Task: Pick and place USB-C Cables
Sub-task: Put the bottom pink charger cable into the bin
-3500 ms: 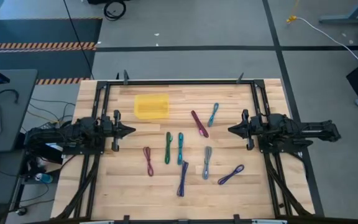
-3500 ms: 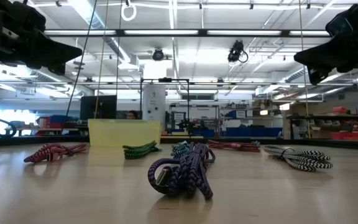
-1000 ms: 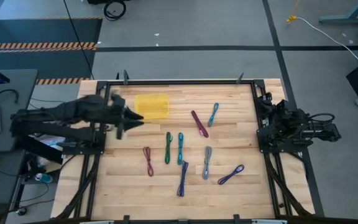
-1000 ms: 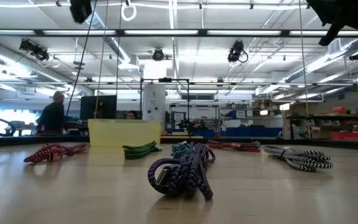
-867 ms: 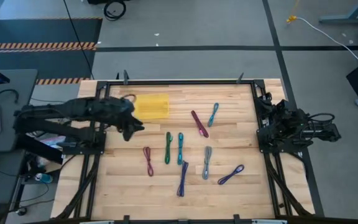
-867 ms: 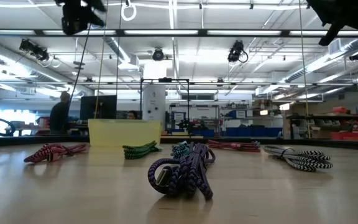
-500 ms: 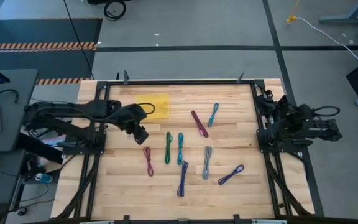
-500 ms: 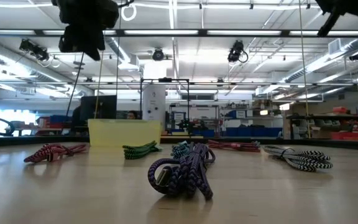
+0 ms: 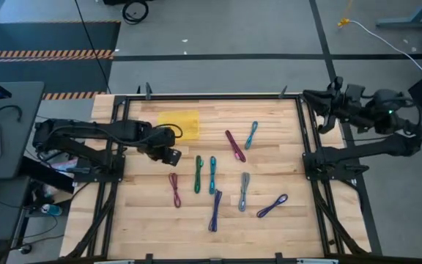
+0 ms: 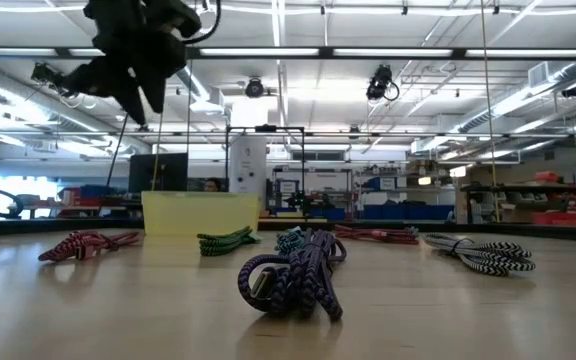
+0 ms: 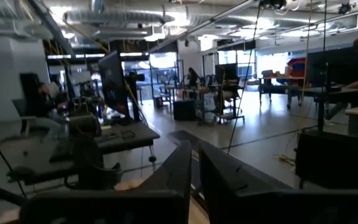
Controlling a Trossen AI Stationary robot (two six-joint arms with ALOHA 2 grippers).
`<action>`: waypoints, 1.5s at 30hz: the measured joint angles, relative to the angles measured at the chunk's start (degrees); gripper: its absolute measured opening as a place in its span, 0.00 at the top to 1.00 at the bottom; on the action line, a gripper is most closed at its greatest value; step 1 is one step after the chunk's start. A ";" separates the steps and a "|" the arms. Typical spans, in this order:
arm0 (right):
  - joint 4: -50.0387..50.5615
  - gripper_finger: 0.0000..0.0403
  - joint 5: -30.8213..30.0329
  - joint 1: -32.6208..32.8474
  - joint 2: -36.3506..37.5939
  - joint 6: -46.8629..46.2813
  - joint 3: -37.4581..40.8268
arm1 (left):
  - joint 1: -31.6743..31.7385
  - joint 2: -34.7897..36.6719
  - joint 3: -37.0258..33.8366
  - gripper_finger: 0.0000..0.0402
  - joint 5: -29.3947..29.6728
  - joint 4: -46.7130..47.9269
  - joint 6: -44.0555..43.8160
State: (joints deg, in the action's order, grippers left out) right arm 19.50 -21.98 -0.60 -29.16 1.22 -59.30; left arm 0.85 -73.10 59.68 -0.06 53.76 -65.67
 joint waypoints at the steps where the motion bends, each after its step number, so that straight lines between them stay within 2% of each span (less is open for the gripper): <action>1: 1.05 0.90 0.00 0.00 -1.24 0.58 -1.52 | -0.83 -0.34 0.00 0.65 1.27 0.19 -2.65; 5: 4.22 0.90 0.00 -0.02 -5.02 1.96 -4.98 | -5.36 -1.70 0.00 0.65 3.89 1.77 -11.20; 11: 4.61 0.90 0.54 -0.02 -7.49 2.40 -5.23 | -14.06 -5.40 -0.05 0.65 4.04 1.51 -20.28; 15: 4.62 0.90 0.59 -0.01 -8.19 2.64 -5.23 | -19.23 -9.20 -0.04 0.65 3.97 -2.88 -25.20; 19: 4.58 0.90 0.74 0.00 -8.62 3.94 -5.23 | -22.39 -13.98 -0.04 0.65 3.88 -9.83 -23.71; 26: 4.60 0.90 1.57 0.02 -8.90 5.00 -5.23 | -24.21 -22.36 -0.04 0.63 2.02 -12.03 -29.60; 31: 4.60 0.90 4.37 0.02 -8.88 5.02 -5.23 | -24.40 -26.09 -0.04 0.53 -1.77 -12.59 -29.31; 38: 4.60 0.90 5.38 0.02 -8.86 5.00 -5.23 | -22.44 -28.06 -0.04 0.36 -1.64 -14.30 -29.53; 45: 4.60 0.90 5.40 0.02 -8.86 5.02 -5.23 | -19.68 -27.67 -0.04 0.32 -2.58 -20.20 -27.18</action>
State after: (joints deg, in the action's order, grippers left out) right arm 24.10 -16.58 -0.58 -38.02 6.24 -64.53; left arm -18.83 -100.77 59.64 -2.64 33.56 -92.85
